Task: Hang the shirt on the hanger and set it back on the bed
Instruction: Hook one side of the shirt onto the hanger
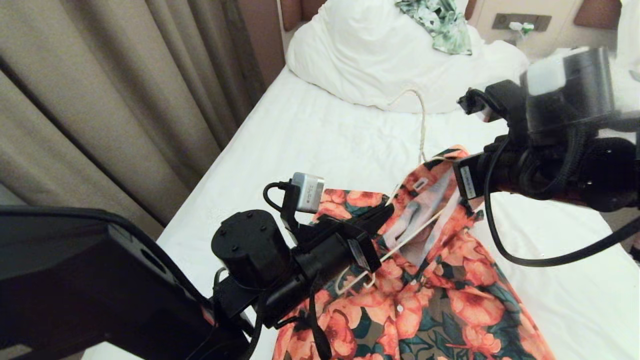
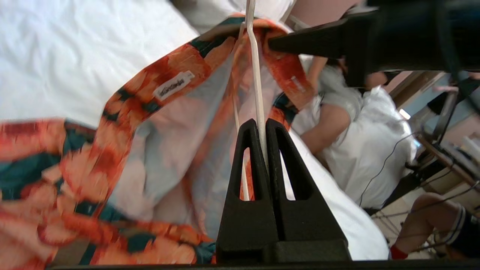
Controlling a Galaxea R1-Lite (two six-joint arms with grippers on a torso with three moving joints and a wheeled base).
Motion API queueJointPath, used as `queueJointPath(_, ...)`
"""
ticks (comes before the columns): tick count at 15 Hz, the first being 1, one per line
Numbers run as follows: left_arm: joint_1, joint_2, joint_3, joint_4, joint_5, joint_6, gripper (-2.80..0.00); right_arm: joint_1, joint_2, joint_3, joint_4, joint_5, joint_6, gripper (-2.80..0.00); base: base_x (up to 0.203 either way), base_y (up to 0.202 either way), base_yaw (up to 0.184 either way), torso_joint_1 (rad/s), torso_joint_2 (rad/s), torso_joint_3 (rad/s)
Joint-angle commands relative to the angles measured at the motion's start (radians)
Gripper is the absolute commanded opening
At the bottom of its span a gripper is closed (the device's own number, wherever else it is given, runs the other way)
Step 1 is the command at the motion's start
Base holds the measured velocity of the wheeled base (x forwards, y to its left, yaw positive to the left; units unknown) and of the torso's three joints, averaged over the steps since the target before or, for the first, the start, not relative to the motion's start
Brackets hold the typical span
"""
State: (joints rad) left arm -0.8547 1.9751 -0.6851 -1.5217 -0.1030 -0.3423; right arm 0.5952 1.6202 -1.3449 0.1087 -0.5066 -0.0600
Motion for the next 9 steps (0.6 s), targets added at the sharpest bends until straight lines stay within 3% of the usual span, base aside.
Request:
queueJointPath(1, 0.002, -0.015, -0.050, -0.008, -0.001, 0.001, -2.80, 0.025, -0.067, -0.015, -0.004, 0.003, -0.017, -2.80, 0.000, 0.000, 0.000, 0.000, 0.00, 0.000)
queueJointPath(9, -0.087, -0.054, -0.180, -0.008, -0.010, 0.012, -2.80, 0.096, -0.181, -0.052, -0.146, 0.118, -0.138, -2.80, 0.000, 0.000, 0.000, 0.000, 0.00, 0.000)
